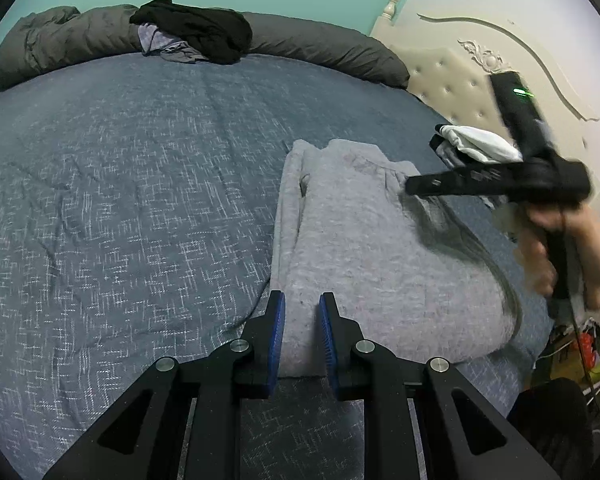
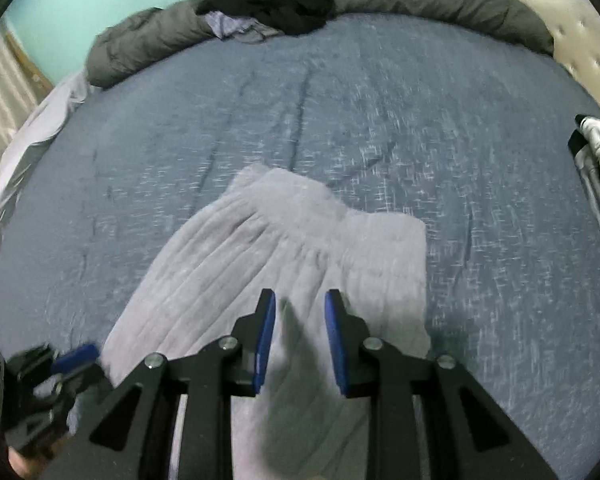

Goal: Fold clothes

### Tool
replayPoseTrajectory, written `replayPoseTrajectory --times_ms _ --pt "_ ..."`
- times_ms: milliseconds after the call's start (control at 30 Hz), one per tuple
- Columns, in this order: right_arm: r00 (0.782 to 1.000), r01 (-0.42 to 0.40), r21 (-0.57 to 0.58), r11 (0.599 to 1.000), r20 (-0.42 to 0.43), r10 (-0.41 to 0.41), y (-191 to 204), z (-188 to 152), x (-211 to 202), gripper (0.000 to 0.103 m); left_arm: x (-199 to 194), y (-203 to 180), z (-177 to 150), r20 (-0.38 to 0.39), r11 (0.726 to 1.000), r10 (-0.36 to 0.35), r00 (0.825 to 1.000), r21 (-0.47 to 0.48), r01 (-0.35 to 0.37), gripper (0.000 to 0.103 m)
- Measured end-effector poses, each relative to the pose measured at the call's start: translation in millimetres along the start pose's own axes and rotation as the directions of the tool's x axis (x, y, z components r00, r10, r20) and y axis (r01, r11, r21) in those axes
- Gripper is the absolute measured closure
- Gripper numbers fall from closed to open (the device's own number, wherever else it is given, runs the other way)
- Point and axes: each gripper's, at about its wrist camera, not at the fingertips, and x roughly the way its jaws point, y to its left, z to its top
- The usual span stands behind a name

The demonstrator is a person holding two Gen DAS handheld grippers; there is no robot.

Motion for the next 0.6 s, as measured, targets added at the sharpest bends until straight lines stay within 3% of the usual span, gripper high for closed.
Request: replayPoseTrajectory --times_ms 233,433,567,600 --pt "0.997 0.022 -0.003 1.0 -0.073 -0.022 -0.2 24.5 44.4 0.078 1.2 6.4 0.3 -0.012 1.0 -0.001 1.0 -0.005 0.001 0.084" --pt "0.994 -0.001 -0.014 1.0 -0.107 -0.001 -5.1 31.8 47.5 0.078 1.8 13.3 3.0 -0.014 1.0 0.007 1.0 0.001 -0.007 0.083" --pt "0.999 -0.039 -0.006 0.999 -0.033 0.039 -14.3 26.6 7.0 0.078 -2.2 21.4 1.6 -0.012 0.999 -0.027 1.0 -0.04 0.027 0.067" --pt "0.999 -0.05 0.007 0.999 -0.005 0.05 -19.7 21.9 -7.0 0.074 -3.1 22.6 0.1 -0.013 0.998 -0.036 0.999 -0.049 0.035 0.062"
